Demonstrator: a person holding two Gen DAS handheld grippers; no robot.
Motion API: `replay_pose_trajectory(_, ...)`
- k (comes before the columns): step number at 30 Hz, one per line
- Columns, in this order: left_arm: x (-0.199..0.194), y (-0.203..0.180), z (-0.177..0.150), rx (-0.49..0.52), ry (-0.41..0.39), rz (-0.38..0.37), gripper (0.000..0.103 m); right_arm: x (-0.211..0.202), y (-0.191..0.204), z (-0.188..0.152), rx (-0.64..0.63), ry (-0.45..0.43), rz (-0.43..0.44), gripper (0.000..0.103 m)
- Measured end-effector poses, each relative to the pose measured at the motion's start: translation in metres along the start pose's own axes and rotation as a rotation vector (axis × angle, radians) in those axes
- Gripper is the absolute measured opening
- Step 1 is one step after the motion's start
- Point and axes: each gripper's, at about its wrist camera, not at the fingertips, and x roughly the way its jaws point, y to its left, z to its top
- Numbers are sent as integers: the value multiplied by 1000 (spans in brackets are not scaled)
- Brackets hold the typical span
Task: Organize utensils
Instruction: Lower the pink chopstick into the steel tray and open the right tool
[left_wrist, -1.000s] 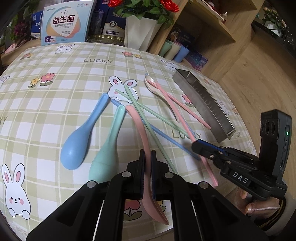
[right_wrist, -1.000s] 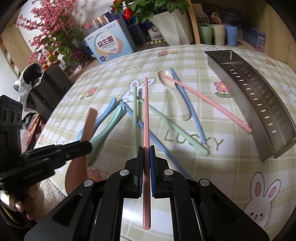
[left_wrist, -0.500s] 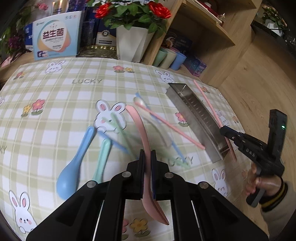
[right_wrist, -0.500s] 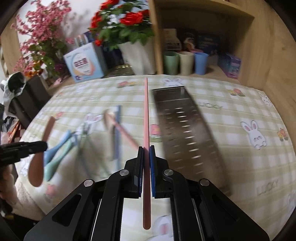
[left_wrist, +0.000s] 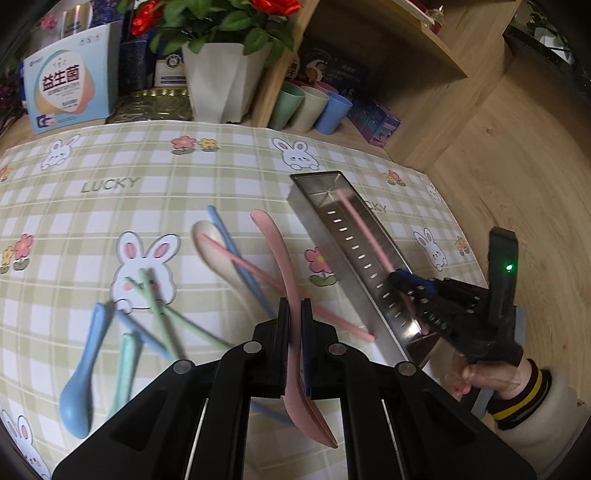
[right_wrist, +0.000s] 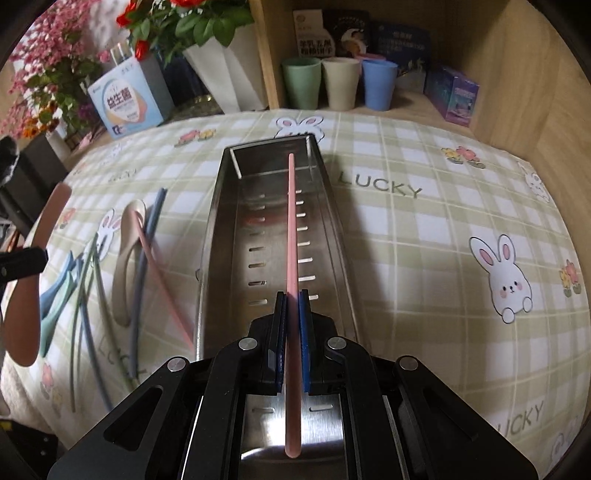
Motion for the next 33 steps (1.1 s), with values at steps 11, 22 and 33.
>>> replay_pose_trajectory(11,17,-8,0,-20,48,-24,6,-10,-17,-5,133,-26,7,8)
replay_pose_trajectory(22,37,-47,5,-2,84,-111,6,-75,-31,-46,367,-165,17,31)
replay_pose_trajectory(33,101,-103,19,-27,139,-156,6,-89,-64,-60,412,-149,-75,54)
